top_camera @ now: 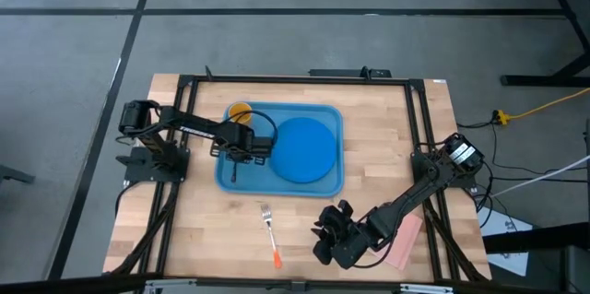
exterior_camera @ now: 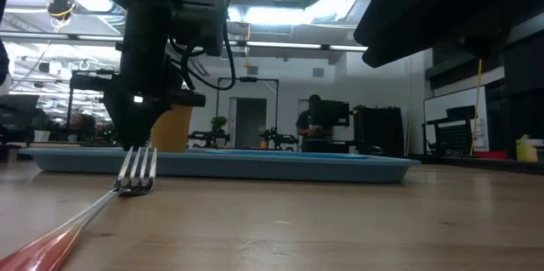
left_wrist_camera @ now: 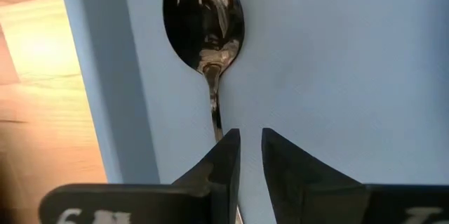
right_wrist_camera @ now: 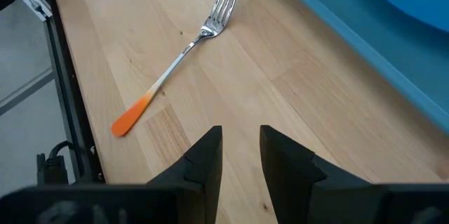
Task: Pick and place plate/cup/fork/spoon on tray
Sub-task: Put the orange fork on the light blue tray to the left of the blue plate
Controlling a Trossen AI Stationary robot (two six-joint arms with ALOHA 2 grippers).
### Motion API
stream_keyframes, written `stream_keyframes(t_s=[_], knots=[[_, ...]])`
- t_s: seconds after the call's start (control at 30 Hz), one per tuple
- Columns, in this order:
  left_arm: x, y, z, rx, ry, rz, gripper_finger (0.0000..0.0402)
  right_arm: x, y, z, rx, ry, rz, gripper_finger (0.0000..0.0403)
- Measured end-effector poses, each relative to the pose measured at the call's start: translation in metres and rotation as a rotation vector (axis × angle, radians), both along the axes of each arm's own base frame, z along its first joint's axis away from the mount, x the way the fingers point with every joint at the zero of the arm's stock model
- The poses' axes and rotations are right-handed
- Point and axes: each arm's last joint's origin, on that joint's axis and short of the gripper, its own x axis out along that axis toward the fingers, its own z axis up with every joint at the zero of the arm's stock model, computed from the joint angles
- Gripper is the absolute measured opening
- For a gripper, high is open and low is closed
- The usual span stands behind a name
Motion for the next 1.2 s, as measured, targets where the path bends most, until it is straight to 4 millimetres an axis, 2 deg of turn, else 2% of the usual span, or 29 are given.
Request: stream_keyframes(t_s=[0.17,0.37,0.53,0.73,0.9,1.0,1.2], knots=[[0.002,-0.002,0.002,-0.028,-0.004,-0.028,0.0052,0.000,0.000,0.000,0.000,0.000,0.000,0.0100],[0.023,-0.022,0.027,-0.145,-0.101,-0.305,0.0051,0.000,0.000,0.000,-0.001,0.000,0.000,0.0100],[0.035,-0.062,0.051,-0.207,-0.180,-0.569,0.0051,0.000,0.000,0.000,-0.001,0.000,0.000,0.0100],[0.035,-0.123,0.080,-0.406,-0.276,-0.713,0.0051,0.000,0.000,0.000,-0.002,0.002,0.000,0.0100],[0.026,-0.171,0.099,-0.416,-0.349,-0.840,0.0051,0.000,0.000,0.000,0.000,0.000,0.000,0.0100],[0.013,-0.197,0.099,-0.312,-0.370,-1.088,0.0051,0.000,0.000,0.000,0.003,-0.001,-0.003,0.0100],[-0.031,-0.240,0.097,-0.232,-0.276,-1.583,0.0051,0.003,0.002,0.002,0.042,-0.036,-0.012,0.0100]])
